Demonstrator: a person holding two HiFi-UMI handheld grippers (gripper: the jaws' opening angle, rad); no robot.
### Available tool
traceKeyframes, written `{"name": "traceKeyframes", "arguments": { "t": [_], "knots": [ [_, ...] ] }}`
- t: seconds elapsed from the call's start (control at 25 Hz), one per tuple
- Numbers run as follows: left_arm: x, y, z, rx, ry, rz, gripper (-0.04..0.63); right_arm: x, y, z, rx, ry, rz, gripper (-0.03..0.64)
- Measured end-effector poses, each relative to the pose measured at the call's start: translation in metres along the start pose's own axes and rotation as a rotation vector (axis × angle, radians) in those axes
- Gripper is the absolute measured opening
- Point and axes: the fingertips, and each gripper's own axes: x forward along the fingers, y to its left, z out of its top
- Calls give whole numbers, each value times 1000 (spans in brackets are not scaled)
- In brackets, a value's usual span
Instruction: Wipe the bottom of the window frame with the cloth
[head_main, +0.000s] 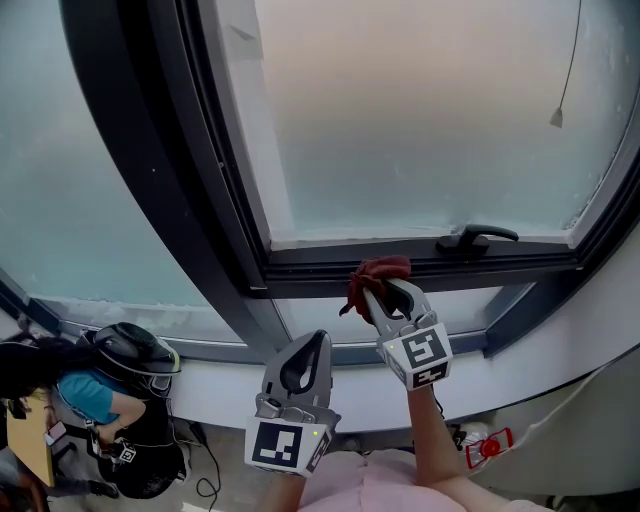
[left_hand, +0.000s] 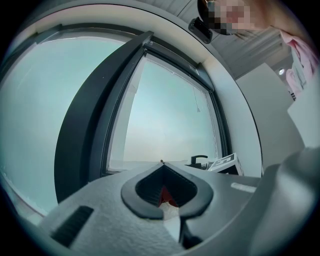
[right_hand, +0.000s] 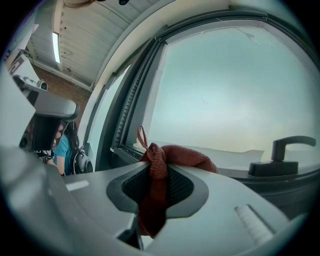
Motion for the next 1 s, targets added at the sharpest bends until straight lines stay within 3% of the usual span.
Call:
{"name": "traceKeyframes", "arguments": {
  "t": [1.0],
  "knots": [
    [6,-21,2,13,-8,0,-6,-39,-62,-14,52,-8,-99,80]
  ]
}}
